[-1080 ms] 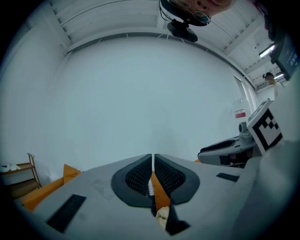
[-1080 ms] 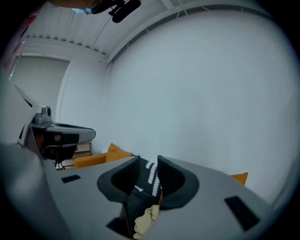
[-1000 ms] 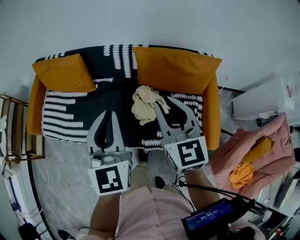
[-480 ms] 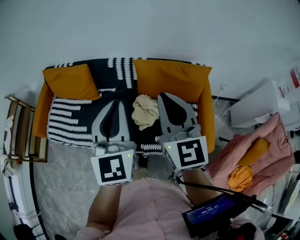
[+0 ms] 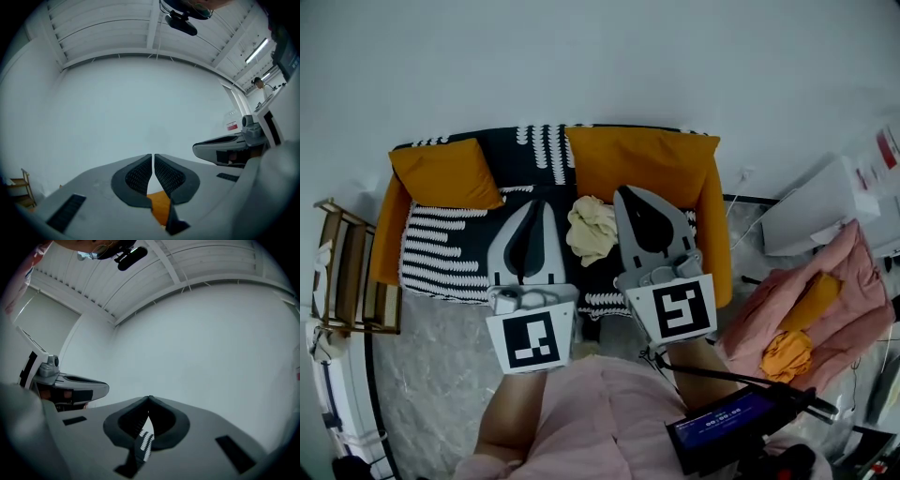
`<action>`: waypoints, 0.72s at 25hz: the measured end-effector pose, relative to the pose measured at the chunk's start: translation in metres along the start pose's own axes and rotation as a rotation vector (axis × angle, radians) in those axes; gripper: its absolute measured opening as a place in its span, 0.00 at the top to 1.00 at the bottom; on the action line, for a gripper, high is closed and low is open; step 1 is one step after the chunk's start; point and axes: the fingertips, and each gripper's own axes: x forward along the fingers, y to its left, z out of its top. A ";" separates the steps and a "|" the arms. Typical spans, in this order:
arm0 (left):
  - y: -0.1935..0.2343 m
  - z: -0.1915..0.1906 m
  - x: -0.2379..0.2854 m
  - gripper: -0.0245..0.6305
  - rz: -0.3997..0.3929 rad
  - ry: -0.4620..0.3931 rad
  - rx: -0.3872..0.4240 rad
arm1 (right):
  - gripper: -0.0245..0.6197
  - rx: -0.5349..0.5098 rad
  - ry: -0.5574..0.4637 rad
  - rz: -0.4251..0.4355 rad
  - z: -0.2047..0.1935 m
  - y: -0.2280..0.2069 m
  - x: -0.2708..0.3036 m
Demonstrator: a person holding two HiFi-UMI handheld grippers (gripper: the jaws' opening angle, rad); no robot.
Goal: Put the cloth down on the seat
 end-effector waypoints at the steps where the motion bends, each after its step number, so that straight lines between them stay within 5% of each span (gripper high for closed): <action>1: -0.001 0.000 0.000 0.93 -0.002 -0.002 0.000 | 0.96 -0.003 -0.002 -0.001 0.001 0.000 -0.001; 18: 0.003 -0.001 0.001 0.93 -0.016 -0.006 -0.001 | 0.96 -0.012 0.000 -0.014 0.000 0.005 0.002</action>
